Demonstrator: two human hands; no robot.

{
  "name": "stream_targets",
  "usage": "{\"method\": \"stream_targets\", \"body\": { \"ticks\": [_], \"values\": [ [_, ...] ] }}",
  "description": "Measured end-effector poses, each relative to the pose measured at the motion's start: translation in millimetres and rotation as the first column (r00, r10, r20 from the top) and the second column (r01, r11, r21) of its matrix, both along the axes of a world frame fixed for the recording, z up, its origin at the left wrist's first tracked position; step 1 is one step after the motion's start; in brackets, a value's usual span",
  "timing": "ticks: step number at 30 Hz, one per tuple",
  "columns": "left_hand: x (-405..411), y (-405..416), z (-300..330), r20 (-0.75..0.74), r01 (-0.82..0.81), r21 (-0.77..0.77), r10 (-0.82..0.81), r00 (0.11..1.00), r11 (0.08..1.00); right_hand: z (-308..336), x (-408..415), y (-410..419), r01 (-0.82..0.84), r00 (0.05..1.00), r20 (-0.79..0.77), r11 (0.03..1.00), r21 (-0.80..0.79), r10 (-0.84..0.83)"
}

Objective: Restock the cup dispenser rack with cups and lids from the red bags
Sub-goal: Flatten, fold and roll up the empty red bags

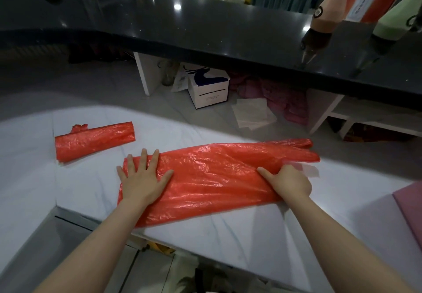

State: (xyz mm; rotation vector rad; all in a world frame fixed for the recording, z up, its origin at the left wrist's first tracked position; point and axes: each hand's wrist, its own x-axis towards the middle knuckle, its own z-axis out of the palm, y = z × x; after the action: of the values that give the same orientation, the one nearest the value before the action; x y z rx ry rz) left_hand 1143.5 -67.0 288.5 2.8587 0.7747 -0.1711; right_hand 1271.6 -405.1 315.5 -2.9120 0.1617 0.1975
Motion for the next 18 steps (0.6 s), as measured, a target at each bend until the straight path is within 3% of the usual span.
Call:
{"method": "stream_targets", "body": {
  "ticks": [4, 8, 11, 13, 15, 17, 18],
  "values": [
    [-3, 1, 2, 0.029, 0.015, 0.000, -0.015, 0.999, 1.000, 2, -2, 2, 0.000, 1.000, -0.021, 1.000, 0.004, 0.000],
    [1, -8, 6, 0.083, 0.141, 0.116, -0.151, 0.985, 0.983, 0, -6, 0, -0.005, 1.000, -0.027, 0.999, 0.044, 0.006],
    [13, -21, 4, 0.045, 0.216, 0.078, -0.220, 0.974, 0.973, -1, -7, -4, -0.024, 0.999, -0.041, 0.997, 0.074, 0.027],
    [18, -25, -2, 0.017, 0.224, 0.046, -0.224, 0.974, 0.974, 0, -3, -9, -0.003, 0.996, -0.086, 0.983, 0.183, 0.019],
    [19, -24, -7, 0.011, 0.225, 0.032, -0.225, 0.974, 0.974, 8, 4, -13, 0.114, 0.990, -0.131, 0.878, 0.465, -0.059],
    [18, -22, -9, 0.004, 0.230, 0.040, -0.230, 0.973, 0.972, 21, 13, -14, 0.299, 0.954, -0.248, 0.623, 0.723, -0.169],
    [18, -22, -9, 0.001, 0.231, 0.046, -0.231, 0.973, 0.972, 28, 18, -14, 0.383, 0.923, -0.337, 0.512, 0.769, -0.185]
  ]
}}
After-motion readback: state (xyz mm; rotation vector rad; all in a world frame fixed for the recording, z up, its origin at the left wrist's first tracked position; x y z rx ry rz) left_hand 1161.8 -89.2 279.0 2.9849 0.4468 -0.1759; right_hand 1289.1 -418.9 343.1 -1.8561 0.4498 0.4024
